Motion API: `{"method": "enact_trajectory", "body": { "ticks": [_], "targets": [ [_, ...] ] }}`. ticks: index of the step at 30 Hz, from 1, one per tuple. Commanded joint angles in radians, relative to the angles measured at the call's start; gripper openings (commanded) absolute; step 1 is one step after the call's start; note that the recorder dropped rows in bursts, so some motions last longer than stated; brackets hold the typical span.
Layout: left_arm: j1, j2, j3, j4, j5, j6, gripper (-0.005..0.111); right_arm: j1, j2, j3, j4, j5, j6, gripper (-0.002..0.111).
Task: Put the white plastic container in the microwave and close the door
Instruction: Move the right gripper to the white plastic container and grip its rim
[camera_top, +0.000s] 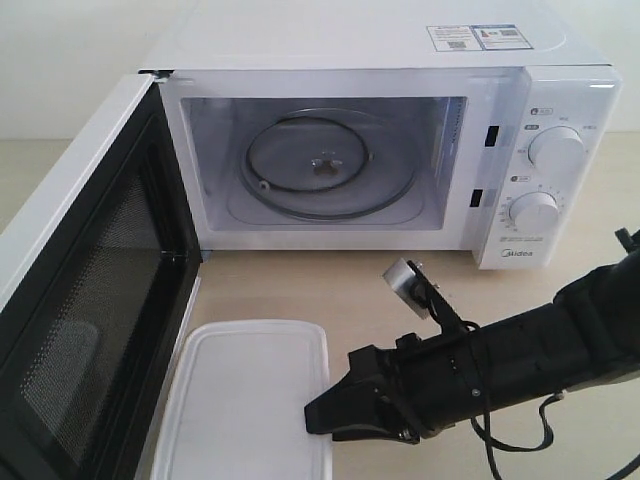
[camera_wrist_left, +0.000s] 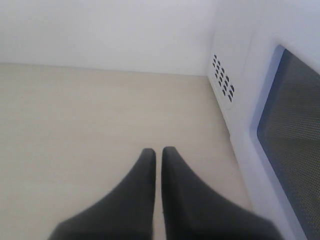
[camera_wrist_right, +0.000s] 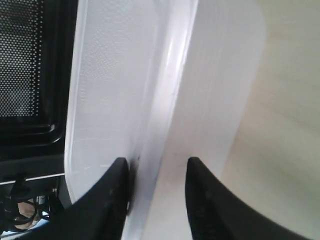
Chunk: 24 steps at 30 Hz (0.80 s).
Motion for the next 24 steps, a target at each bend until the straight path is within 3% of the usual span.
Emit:
{"method": "enact_trajectory", "body": {
  "ticks": [1, 9, 14, 24],
  "targets": [
    [0.004, -0.002, 0.004, -0.001, 0.003, -0.008, 0.004, 0.030, 0.002, -0.025, -0.005, -0.048, 0.016, 0.036],
    [0.004, -0.002, 0.004, -0.001, 0.003, -0.008, 0.004, 0.041, 0.004, -0.033, -0.005, -0.123, 0.045, 0.034],
    [0.004, -0.002, 0.004, -0.001, 0.003, -0.008, 0.004, 0.041, 0.004, -0.033, -0.005, -0.128, 0.047, -0.001],
    [0.004, -0.002, 0.004, -0.001, 0.003, -0.008, 0.004, 0.041, -0.012, -0.033, -0.005, -0.130, 0.092, 0.000]
  ]
}}
